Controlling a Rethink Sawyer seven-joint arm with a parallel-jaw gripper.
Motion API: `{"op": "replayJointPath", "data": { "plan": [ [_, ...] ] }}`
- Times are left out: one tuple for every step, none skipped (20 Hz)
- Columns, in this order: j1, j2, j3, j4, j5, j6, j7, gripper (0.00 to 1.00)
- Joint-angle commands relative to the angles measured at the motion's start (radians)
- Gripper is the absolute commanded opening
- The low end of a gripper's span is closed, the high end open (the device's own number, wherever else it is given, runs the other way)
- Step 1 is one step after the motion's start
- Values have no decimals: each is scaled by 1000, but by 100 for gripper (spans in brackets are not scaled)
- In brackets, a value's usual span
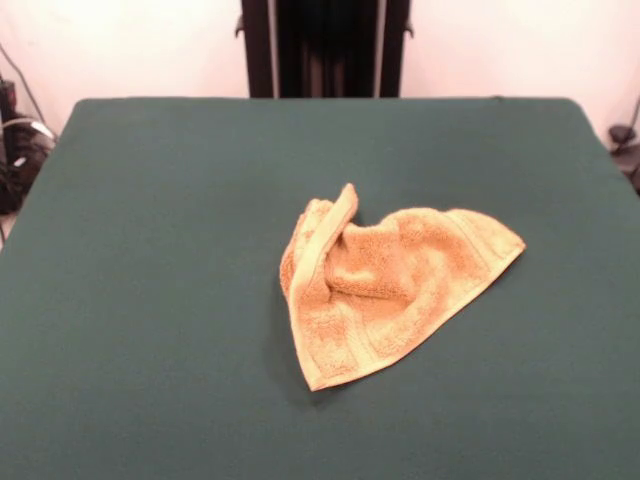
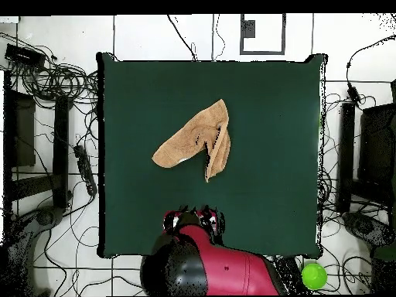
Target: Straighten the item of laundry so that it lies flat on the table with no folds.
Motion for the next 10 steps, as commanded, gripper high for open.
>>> {"op": "replayJointPath", "data": {
  "plan": [
    [-48,11,165,97,-100,7,-156,100],
    [-61,9,179,98,-113,2,-169,100],
    [-78,5,198,102,-130,-4,-182,100],
    [-93,4,213,105,-141,-9,-186,100],
    [-101,2,220,108,-150,-6,-182,100],
    [-107,-1,229,111,-159,-8,-174,100],
    [-114,-3,241,116,-168,-13,-167,100],
    [-118,-2,246,119,-170,-12,-152,100],
    [-124,-2,256,125,-172,-17,-142,100],
    [-130,-2,265,130,-174,-22,-132,100]
  ]
}}
